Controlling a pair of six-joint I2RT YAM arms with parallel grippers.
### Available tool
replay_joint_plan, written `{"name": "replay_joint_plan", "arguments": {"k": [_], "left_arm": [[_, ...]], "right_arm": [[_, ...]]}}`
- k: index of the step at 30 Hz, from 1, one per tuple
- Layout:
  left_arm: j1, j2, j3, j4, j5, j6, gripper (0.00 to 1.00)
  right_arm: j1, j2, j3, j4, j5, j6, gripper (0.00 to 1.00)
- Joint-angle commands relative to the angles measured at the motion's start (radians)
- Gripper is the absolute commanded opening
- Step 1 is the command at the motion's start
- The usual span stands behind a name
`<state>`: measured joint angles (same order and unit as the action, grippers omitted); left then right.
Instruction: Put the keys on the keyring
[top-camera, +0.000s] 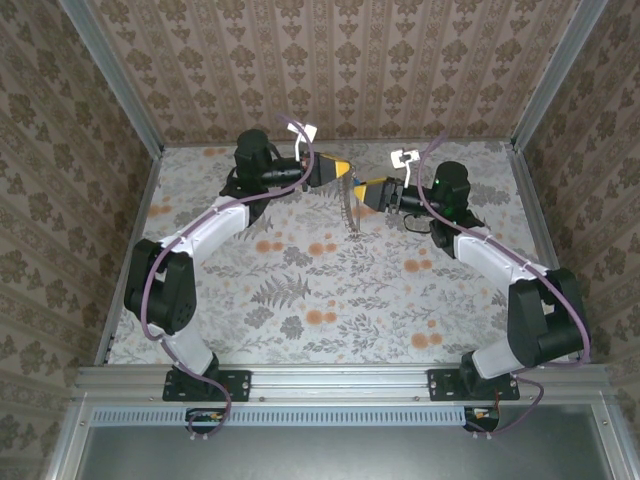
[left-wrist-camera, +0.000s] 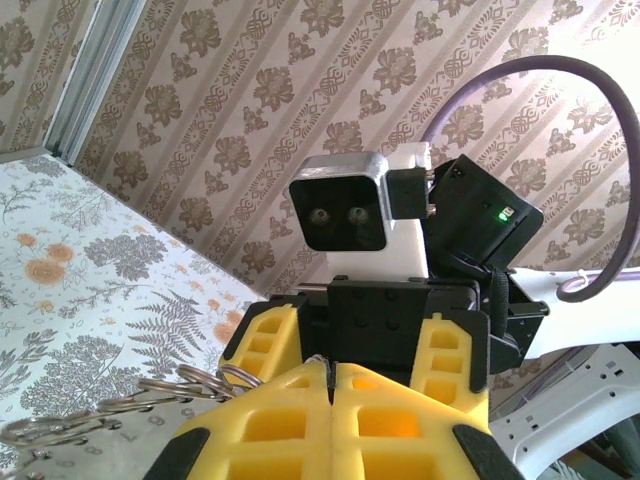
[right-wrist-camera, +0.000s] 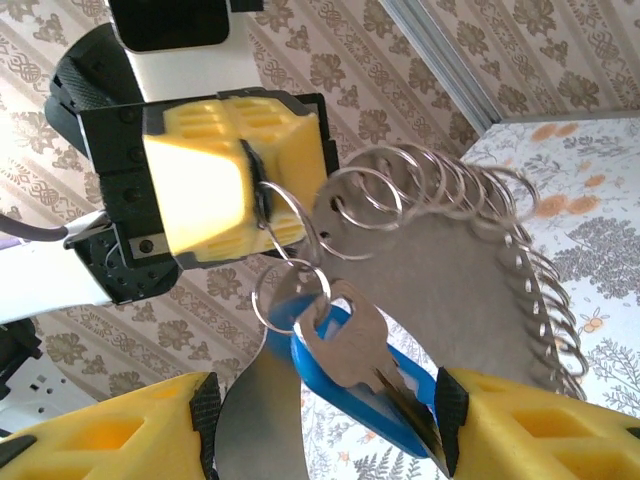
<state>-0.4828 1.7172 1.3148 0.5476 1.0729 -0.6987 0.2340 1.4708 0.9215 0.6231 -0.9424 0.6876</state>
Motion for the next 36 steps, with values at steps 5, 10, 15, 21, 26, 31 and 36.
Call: {"name": "replay_joint_plan", "arguments": {"k": [5,10,15,21,26,31,36], "left_arm": [[0.005,-0.045,-0.002,0.064,0.015,-0.016,0.0],[0.005,-0.047,-0.002,0.065,0.021,-0.014,0.0],[0.005,-0.045,-0.003,0.066,0.024,-0.012,0.0],[0.007,-0.048,0.003,0.065,0.032,-0.016,0.0],[0.007,-0.049,0.005,0.066,0.032,-0.016,0.0],[0.007,-0.047,0.009,0.066,0.03,-0.016,0.0],[0.006,-0.044,0.008,0.066,0.028,-0.019,0.0]], "right_arm": [[-0.02,-0.045,-0.009,0.011,0.016,-0.007,0.61],[-0.04,-0.073,-0.005,0.001,0.026,-0.005,0.63],[-0.045,-0.073,-0.007,-0.025,0.061,-0.016,0.63],[-0.048,-0.065,-0.017,-0.034,0.079,-0.019,0.62],[-0.036,-0.047,-0.018,-0.01,0.057,-0.002,0.6],[-0.001,-0.039,-0.016,-0.017,0.052,-0.017,0.6],[0.025,-0.025,-0.009,-0.032,0.053,-0.032,0.59]]}}
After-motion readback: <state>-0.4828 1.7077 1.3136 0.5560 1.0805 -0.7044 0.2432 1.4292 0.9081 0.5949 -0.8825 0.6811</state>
